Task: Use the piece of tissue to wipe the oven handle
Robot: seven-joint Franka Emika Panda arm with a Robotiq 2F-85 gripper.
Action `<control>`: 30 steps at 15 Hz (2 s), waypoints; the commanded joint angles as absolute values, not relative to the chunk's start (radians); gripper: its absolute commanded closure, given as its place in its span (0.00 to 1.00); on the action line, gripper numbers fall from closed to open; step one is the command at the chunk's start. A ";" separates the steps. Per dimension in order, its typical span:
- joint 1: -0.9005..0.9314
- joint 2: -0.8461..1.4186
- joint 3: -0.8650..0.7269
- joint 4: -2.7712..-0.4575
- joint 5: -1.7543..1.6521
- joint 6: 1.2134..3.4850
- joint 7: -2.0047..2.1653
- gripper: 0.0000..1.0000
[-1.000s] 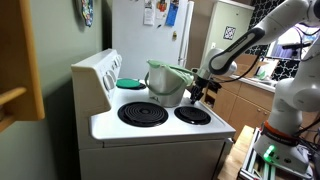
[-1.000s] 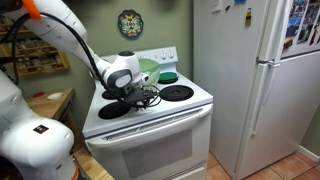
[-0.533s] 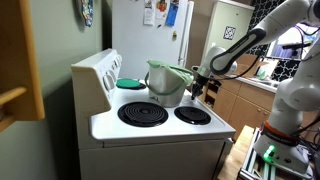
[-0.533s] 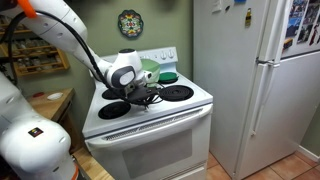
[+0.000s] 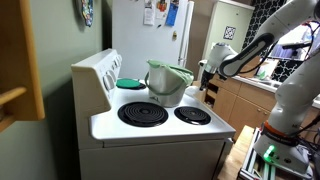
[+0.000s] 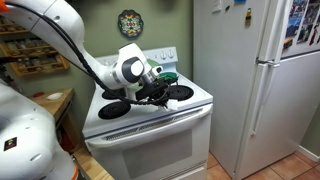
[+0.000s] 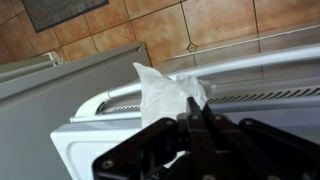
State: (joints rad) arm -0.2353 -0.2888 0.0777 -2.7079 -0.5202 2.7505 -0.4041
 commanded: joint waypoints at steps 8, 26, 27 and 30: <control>-0.254 -0.199 0.032 -2.642 -0.652 2.694 -0.275 0.97; -0.156 0.342 -0.162 -2.213 -0.620 2.803 0.097 0.96; -0.149 0.359 -0.167 -2.195 -0.595 2.809 0.104 0.97; -0.134 0.400 -0.176 -2.153 -0.490 2.841 0.110 0.97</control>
